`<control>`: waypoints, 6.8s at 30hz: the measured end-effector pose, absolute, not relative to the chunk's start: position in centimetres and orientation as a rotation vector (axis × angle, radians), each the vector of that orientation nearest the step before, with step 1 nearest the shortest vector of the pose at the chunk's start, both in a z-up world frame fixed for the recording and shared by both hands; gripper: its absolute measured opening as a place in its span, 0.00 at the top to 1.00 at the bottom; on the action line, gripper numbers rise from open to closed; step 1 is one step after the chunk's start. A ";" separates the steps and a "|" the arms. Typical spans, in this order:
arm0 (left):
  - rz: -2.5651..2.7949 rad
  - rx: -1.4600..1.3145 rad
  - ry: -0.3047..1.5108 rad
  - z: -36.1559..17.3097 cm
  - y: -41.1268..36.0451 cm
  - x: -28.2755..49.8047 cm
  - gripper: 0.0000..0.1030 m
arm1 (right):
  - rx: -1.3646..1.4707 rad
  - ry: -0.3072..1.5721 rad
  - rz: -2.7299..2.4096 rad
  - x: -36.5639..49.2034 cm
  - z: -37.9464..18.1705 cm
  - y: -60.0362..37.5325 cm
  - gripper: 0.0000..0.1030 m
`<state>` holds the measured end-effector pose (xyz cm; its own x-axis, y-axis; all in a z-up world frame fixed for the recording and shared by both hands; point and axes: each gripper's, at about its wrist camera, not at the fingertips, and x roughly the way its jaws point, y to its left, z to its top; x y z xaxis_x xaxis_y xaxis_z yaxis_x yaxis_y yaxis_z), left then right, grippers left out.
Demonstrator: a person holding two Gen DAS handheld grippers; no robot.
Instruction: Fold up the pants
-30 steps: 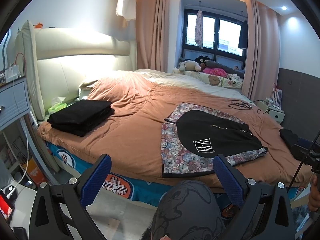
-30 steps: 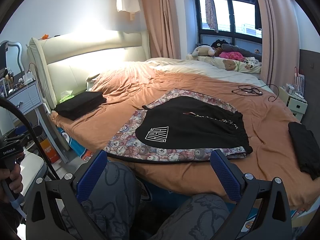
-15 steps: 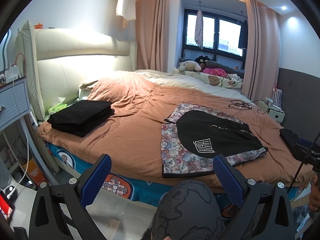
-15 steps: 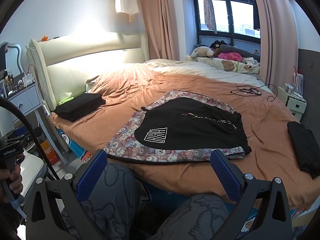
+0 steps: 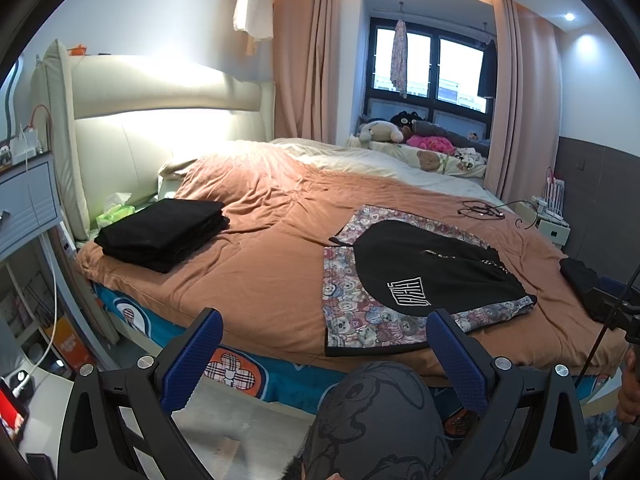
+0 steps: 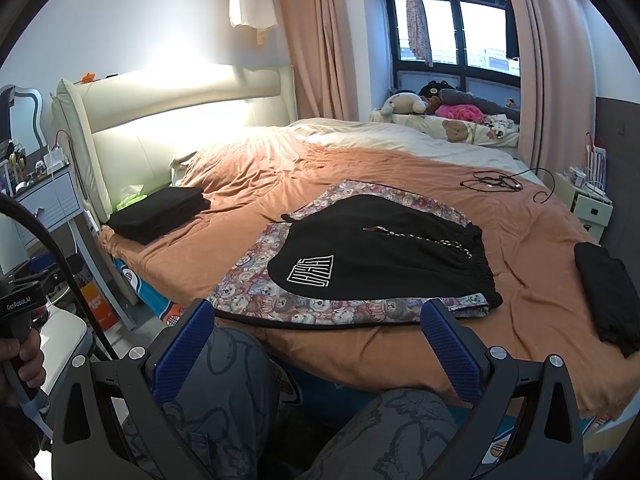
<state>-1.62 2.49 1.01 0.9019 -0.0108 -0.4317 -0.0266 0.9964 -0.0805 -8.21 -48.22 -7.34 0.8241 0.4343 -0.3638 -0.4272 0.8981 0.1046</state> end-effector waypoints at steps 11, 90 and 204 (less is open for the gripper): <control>-0.001 -0.103 0.495 -0.2 2.4 0.4 0.00 | 0.030 0.426 0.428 -6.1 -7.5 -48.0 0.00; -0.214 -0.711 0.845 -13.9 5.4 17.4 0.94 | 0.458 0.758 0.297 11.3 -11.7 -60.2 0.09; -0.162 -0.329 0.912 -10.5 -4.2 70.4 0.60 | 0.872 0.625 0.336 38.2 -12.4 -59.7 0.27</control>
<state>70.37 -4.21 -10.52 0.6041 -0.2759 -0.7476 -0.0008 0.9380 -0.3467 38.15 -59.71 -12.39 0.7739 0.5144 -0.3694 -0.0249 0.6076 0.7939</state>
